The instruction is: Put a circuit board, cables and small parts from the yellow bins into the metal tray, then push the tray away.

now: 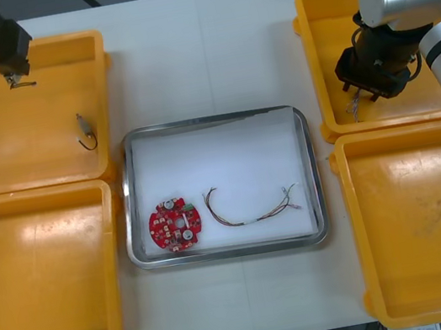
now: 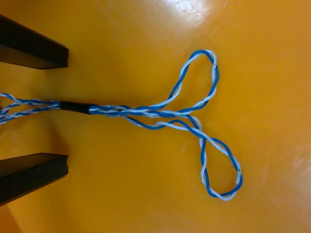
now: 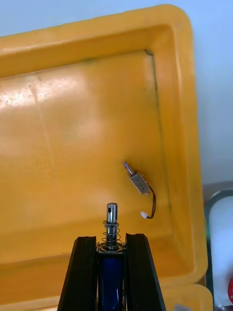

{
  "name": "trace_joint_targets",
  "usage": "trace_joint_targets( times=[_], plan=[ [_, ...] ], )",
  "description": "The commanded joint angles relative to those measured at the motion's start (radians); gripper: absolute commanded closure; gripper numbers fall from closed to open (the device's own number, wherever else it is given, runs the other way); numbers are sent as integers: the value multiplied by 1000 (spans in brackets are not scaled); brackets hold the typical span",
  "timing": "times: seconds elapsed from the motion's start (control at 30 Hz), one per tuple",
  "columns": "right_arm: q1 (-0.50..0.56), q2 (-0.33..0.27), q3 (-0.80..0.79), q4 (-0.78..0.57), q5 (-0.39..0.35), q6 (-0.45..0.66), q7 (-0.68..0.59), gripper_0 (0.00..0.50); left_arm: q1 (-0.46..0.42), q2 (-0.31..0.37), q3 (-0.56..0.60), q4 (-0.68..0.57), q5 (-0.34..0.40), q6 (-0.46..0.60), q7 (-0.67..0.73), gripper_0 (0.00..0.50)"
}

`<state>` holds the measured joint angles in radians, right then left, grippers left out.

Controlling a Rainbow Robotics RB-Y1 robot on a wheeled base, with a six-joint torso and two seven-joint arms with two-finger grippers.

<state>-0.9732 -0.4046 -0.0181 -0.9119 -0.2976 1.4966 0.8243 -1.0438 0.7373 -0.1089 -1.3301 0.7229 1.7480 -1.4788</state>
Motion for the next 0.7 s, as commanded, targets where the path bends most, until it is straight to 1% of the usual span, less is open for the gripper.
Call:
trace_joint_targets(
  times=[0.03, 0.13, 0.23, 0.27, 0.3, 0.33, 0.37, 0.4, 0.47, 0.57, 0.7],
  plan=[
    [-33, 7, 21, 1, -12, -9, -59, 0, 70, -13, 6, -164, 18, 47, 184, 500],
    [-25, 7, 21, -1, -12, -15, -59, 0, 96, -26, -34, -231, 24, 48, 242, 500],
    [-22, 7, 21, 1, -12, -15, -59, 0, 111, -42, -104, -297, 26, 48, 331, 500],
    [-22, 7, 21, -1, -14, -15, -54, 9, 114, -53, -127, -316, 26, 50, 365, 500],
    [-22, 7, 21, 1, -14, -15, -51, 124, 116, -65, -149, -330, 23, 53, 396, 500],
    [-22, 7, 21, -1, -14, -15, -45, 315, 117, -78, -166, -340, 23, 53, 423, 500],
    [-22, 7, 21, -1, -14, -15, -43, 439, 117, -87, -175, -345, 21, 54, 437, 500],
    [-22, 7, 21, -1, -11, -16, -43, 500, 119, -99, -187, -348, 18, 53, 454, 500],
    [-22, 7, 21, -1, -8, -16, -39, 500, 120, -121, -206, -348, 15, 50, 469, 500],
    [-22, 7, 21, -4, 21, -15, -36, 500, 131, -147, -252, -348, 0, 36, 477, 500],
    [-22, 6, 21, -27, 48, -12, -33, 500, 166, -159, -324, -346, -11, -41, 486, 500]
  ],
)
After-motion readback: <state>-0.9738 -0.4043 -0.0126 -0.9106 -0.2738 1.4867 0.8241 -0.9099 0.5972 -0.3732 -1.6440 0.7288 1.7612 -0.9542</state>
